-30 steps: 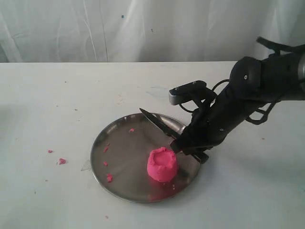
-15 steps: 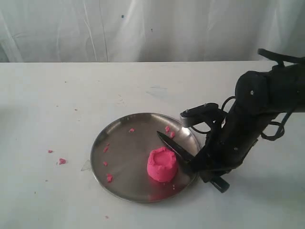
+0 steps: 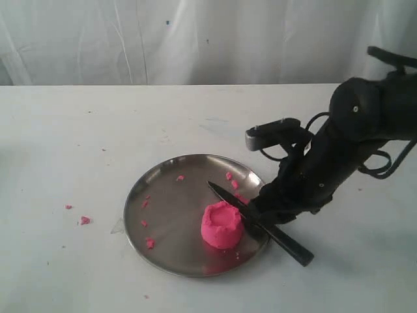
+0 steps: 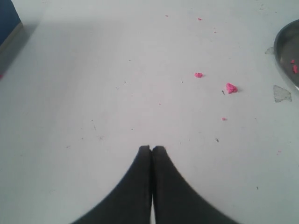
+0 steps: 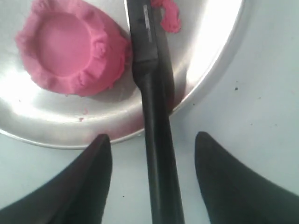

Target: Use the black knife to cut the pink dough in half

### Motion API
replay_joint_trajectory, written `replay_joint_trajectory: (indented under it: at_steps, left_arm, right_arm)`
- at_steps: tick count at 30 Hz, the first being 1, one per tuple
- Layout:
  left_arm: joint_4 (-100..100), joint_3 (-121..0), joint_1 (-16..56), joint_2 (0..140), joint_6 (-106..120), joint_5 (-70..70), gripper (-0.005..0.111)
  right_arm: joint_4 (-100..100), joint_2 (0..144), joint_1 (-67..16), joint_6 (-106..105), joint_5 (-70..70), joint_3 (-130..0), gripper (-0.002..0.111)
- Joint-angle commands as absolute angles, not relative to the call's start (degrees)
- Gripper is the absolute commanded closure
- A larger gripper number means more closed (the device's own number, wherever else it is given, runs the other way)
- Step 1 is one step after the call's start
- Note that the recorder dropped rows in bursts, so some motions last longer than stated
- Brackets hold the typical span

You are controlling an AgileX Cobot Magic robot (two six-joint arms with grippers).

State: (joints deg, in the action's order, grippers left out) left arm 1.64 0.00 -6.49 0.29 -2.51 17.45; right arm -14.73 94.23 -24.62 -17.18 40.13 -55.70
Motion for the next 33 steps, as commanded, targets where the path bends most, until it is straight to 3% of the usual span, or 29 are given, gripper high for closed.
replay_joint_trajectory:
  at_steps: [1, 5, 8, 12, 16, 27, 33]
  left_arm:
    - [2.08, 0.0, -6.74, 0.0, -2.68, 17.73, 0.107]
    - [2.08, 0.0, -6.74, 0.0, -2.68, 17.73, 0.107]
    - [2.08, 0.0, -6.74, 0.0, -2.68, 17.73, 0.107]
    - [2.08, 0.0, -6.74, 0.0, -2.68, 17.73, 0.107]
    - [2.08, 0.0, -6.74, 0.0, -2.68, 17.73, 0.107]
    - [2.08, 0.0, -6.74, 0.0, -2.68, 17.73, 0.107]
    - [2.08, 0.0, -6.74, 0.0, -2.68, 17.73, 0.107]
  right_arm:
    - [-10.66, 87.99, -24.39, -15.6, 40.87, -56.22, 0.057]
    - [9.36, 86.58, -19.73, 3.73, 35.97, -54.42, 0.057]
    - [11.59, 89.14, -14.62, 9.93, 39.19, -52.73, 0.058]
    - [-18.24, 92.63, -10.53, -14.88, 39.24, -51.3, 0.058]
    - [-43.99, 94.89, -9.1, -43.92, 48.3, -51.3, 0.058]
    - [-43.77, 94.13, -8.97, -45.49, 39.11, -51.3, 0.058]
    - [-43.69, 94.25, -8.97, -44.17, 46.42, -51.3, 0.058]
